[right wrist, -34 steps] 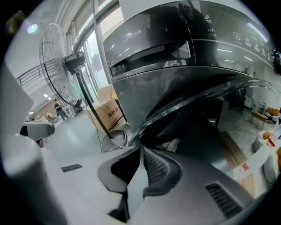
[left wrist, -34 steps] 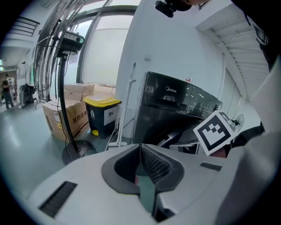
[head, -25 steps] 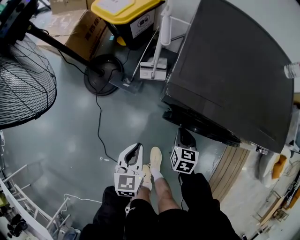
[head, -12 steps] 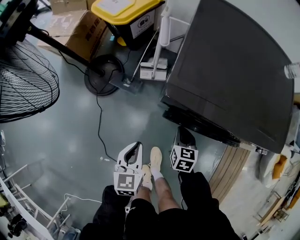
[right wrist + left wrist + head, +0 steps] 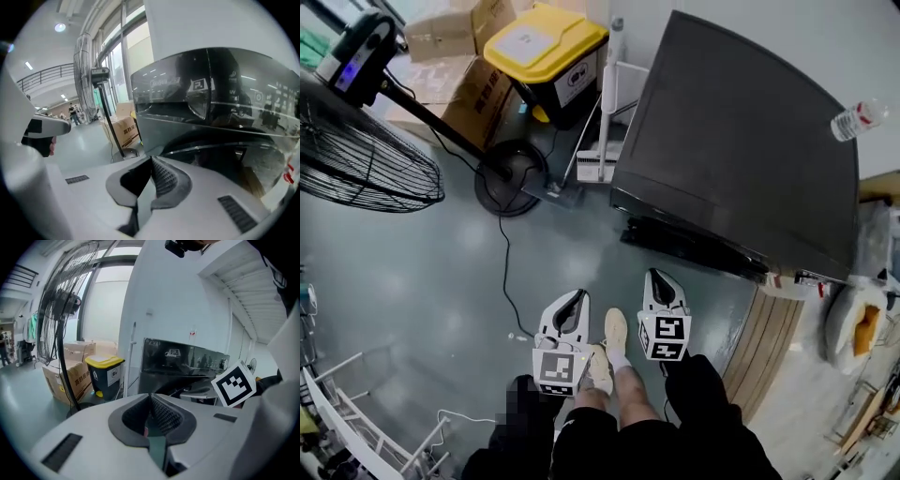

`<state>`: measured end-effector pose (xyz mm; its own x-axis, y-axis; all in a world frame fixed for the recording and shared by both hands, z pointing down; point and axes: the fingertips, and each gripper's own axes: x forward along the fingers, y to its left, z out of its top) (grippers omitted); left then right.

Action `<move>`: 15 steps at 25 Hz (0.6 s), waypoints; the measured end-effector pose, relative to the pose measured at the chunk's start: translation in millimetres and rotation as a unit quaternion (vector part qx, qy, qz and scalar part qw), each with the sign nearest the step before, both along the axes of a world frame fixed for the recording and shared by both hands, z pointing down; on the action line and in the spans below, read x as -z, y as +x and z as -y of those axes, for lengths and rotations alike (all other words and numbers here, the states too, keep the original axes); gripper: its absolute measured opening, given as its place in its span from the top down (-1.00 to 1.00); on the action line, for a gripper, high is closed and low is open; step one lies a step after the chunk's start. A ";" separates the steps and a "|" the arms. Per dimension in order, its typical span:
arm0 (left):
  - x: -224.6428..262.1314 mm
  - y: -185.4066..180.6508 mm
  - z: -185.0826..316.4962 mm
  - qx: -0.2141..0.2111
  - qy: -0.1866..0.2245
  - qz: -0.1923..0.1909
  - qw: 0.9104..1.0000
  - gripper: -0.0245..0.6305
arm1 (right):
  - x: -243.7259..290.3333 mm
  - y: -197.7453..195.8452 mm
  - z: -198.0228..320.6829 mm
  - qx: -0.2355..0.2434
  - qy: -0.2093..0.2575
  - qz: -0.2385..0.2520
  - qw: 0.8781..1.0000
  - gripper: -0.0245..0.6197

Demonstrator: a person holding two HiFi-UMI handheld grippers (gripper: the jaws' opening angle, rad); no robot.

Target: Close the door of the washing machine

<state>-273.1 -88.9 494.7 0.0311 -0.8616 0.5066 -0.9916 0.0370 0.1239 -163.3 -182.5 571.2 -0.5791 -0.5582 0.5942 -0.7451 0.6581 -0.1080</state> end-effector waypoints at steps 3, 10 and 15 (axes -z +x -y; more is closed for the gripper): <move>38.6 8.1 -10.6 -0.008 0.021 0.011 1.000 0.83 | 43.2 7.5 -12.4 -0.002 0.021 0.017 1.000 0.87; 162.0 38.2 -42.1 -0.025 0.089 0.038 0.995 0.83 | 183.3 34.2 -52.0 0.000 0.090 0.055 0.994 0.87; 252.3 61.2 -75.0 -0.039 0.146 0.061 0.987 0.83 | 285.8 62.3 -94.5 0.001 0.147 0.087 0.985 0.87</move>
